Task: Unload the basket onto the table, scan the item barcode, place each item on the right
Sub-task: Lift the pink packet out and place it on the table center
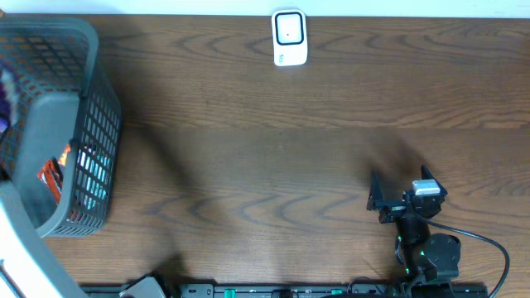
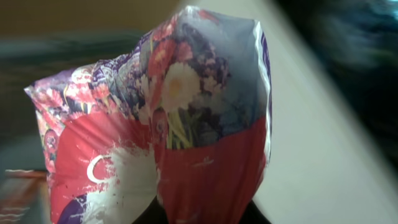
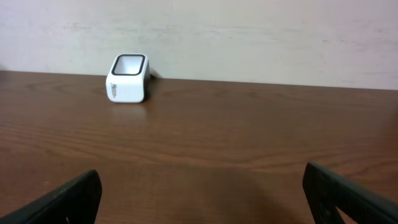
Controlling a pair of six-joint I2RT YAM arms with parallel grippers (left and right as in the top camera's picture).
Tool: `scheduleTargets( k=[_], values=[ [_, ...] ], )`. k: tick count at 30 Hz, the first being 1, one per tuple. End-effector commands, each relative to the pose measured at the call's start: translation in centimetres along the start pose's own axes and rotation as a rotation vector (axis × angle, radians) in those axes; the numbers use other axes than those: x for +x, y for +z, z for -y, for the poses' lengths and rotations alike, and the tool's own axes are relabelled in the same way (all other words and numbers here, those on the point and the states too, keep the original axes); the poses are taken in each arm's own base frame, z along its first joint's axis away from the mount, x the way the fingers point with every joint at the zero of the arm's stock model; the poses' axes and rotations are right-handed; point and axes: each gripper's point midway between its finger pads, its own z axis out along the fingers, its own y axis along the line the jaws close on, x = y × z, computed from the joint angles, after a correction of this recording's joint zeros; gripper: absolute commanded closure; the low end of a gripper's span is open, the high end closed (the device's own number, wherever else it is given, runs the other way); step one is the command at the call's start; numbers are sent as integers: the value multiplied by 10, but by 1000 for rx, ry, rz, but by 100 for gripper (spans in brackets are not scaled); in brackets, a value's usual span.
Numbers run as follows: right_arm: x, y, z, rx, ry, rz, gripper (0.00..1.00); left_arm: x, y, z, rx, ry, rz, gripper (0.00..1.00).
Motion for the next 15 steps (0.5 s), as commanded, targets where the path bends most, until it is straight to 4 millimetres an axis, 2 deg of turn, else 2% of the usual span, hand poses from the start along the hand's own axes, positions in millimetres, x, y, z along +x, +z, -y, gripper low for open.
scheduleTargets(
  k=[1, 5, 10, 12, 15],
  values=[
    [1, 0, -1, -4, 7, -1, 1, 53, -28, 73, 349, -7, -257, 92],
    [1, 0, -1, -4, 7, -1, 1, 113, -49, 108, 467, 102, -446, 92],
    [1, 0, 0, -4, 7, -1, 1, 211, -69, 144, 677, 516, -631, 93],
    [1, 0, -1, -4, 7, -1, 1, 241, -65, 147, 680, 639, -657, 92],
    [1, 0, -1, -4, 7, -1, 1, 281, -44, 143, 571, 749, -677, 92]
  ],
)
